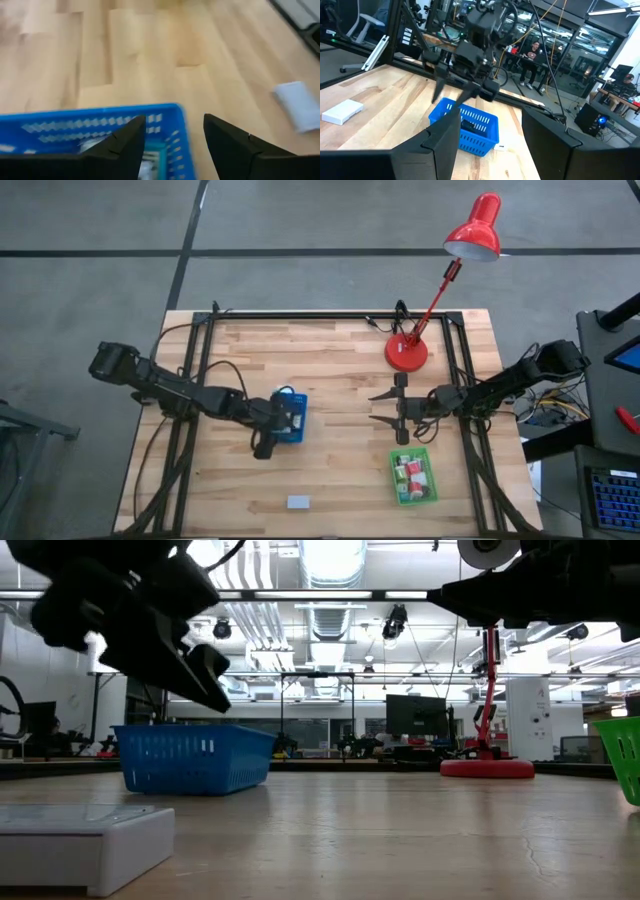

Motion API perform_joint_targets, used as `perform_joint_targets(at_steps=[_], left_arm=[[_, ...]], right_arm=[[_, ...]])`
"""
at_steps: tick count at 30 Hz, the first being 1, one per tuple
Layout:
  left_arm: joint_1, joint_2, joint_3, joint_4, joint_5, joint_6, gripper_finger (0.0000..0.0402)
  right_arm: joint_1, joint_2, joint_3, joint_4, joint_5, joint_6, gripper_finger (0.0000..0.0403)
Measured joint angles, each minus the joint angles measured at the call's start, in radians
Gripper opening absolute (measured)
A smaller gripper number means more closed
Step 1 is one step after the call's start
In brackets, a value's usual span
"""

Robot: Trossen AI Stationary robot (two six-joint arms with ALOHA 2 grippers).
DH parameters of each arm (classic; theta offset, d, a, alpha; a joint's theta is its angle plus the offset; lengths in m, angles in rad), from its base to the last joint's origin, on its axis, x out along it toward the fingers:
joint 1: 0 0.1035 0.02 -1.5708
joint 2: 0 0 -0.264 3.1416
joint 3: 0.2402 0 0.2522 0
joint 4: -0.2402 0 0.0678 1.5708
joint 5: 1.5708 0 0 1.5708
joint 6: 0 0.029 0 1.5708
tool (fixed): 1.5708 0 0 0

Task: Pick & Place Office items
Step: Put the white digital clock into the blue bin

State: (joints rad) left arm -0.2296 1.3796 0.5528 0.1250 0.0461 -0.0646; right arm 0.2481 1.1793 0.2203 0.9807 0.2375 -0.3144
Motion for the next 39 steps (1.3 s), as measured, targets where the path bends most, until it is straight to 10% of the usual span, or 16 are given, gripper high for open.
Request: perform_joint_targets(at_steps=[25, 39], left_arm=[[-0.244, 0.103, 0.274, -0.222, -0.094, -0.089, 0.0209], [-0.251, 0.132, 0.267, -0.151, 0.103, -0.237, 0.0248]], right_arm=[[0.0, 0.0, 0.0, -0.004, 0.0, 0.0, 0.0203], [0.0, 0.0, 0.0, -0.004, 0.001, -0.006, 0.0203]])
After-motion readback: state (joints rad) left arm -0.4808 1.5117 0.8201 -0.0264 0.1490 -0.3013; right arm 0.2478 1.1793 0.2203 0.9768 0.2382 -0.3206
